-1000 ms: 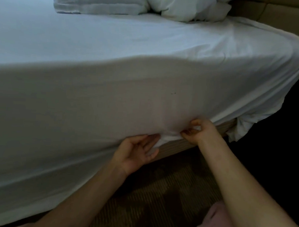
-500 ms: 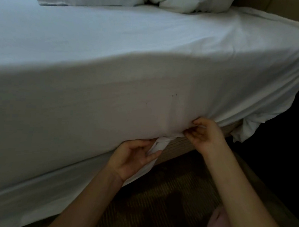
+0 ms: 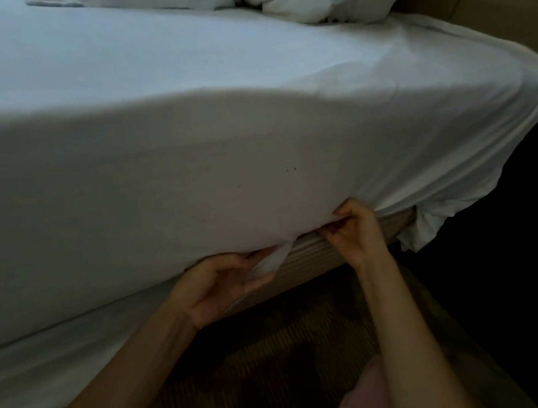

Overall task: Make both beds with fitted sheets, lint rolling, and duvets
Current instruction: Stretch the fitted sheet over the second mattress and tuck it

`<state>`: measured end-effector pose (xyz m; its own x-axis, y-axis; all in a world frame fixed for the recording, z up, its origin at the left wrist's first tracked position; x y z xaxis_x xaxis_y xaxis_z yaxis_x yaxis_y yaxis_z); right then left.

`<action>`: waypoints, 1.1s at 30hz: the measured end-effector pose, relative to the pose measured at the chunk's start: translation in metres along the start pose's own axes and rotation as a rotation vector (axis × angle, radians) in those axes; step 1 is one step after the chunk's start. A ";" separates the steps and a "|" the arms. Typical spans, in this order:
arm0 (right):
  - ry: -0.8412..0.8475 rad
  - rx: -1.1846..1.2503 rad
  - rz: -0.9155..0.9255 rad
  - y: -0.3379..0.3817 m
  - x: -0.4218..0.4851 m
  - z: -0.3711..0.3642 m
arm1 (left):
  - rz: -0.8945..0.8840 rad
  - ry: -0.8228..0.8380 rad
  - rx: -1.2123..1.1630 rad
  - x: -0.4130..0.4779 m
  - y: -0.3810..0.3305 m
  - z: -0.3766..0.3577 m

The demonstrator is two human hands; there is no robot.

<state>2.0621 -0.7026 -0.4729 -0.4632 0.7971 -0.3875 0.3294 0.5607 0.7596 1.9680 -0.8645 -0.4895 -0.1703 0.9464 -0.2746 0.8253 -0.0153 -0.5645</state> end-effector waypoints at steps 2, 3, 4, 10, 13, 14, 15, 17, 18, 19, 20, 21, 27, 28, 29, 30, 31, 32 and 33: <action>0.009 0.035 -0.005 0.000 -0.001 -0.001 | 0.011 -0.011 0.042 0.001 0.002 0.002; 0.006 0.074 -0.014 -0.001 -0.001 -0.002 | 0.016 -0.009 0.052 0.001 0.002 0.002; 0.004 0.112 -0.021 -0.002 -0.002 -0.002 | 0.018 -0.011 0.058 0.002 0.003 0.002; 0.031 0.118 -0.092 -0.005 -0.007 0.001 | 0.014 -0.019 0.033 0.003 0.007 0.006; 0.010 0.097 -0.136 -0.006 -0.011 0.002 | 0.002 -0.073 0.021 0.002 0.007 0.006; -0.007 0.096 -0.147 -0.007 -0.014 0.003 | -0.001 -0.101 0.018 0.002 0.008 0.007; -0.025 0.097 -0.154 -0.008 -0.017 0.002 | -0.003 -0.131 0.023 0.001 0.008 0.008; -0.068 0.130 -0.160 -0.008 -0.024 0.001 | 0.002 -0.146 0.015 0.002 0.009 0.011; -0.087 0.151 -0.162 -0.008 -0.027 0.001 | 0.007 -0.136 -0.001 0.002 0.009 0.011; -0.101 0.154 -0.163 -0.006 -0.031 0.000 | 0.013 -0.128 -0.014 0.002 0.010 0.010; -0.121 0.126 -0.163 -0.005 -0.035 0.000 | 0.023 -0.134 -0.028 0.001 0.011 0.009; -0.142 0.075 -0.167 -0.005 -0.039 0.000 | 0.028 -0.156 -0.036 -0.001 0.011 0.007; -0.257 -0.123 -0.299 -0.061 -0.060 0.002 | 0.134 -0.405 -0.010 -0.033 0.017 0.012; -0.233 -0.122 -0.363 -0.078 -0.066 -0.005 | 0.175 -0.449 0.060 -0.044 0.017 0.020; -0.196 -0.129 -0.420 -0.095 -0.073 -0.015 | 0.215 -0.500 0.126 -0.057 0.015 0.031; -0.156 -0.149 -0.462 -0.110 -0.080 -0.025 | 0.245 -0.551 0.167 -0.070 0.012 0.042; -0.117 -0.175 -0.486 -0.122 -0.088 -0.036 | 0.260 -0.603 0.172 -0.084 0.008 0.053; -0.080 -0.203 -0.497 -0.132 -0.095 -0.047 | 0.253 -0.658 0.148 -0.097 0.001 0.065; -0.043 -0.231 -0.507 -0.142 -0.103 -0.059 | 0.220 -0.719 0.111 -0.108 -0.008 0.076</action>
<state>2.0147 -0.8772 -0.5103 -0.4812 0.4514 -0.7514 -0.1168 0.8166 0.5653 1.9391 -0.9915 -0.5142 -0.3484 0.4753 -0.8079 0.8282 -0.2476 -0.5027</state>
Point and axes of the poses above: each hand's wrist, its own x-axis towards the middle knuckle, its own z-axis out of the back of the hand, y = z × x, the point moved 9 cm from there along x, towards the middle knuckle, and after that the axes turned 5 degrees about -y, right-handed, at the moved point
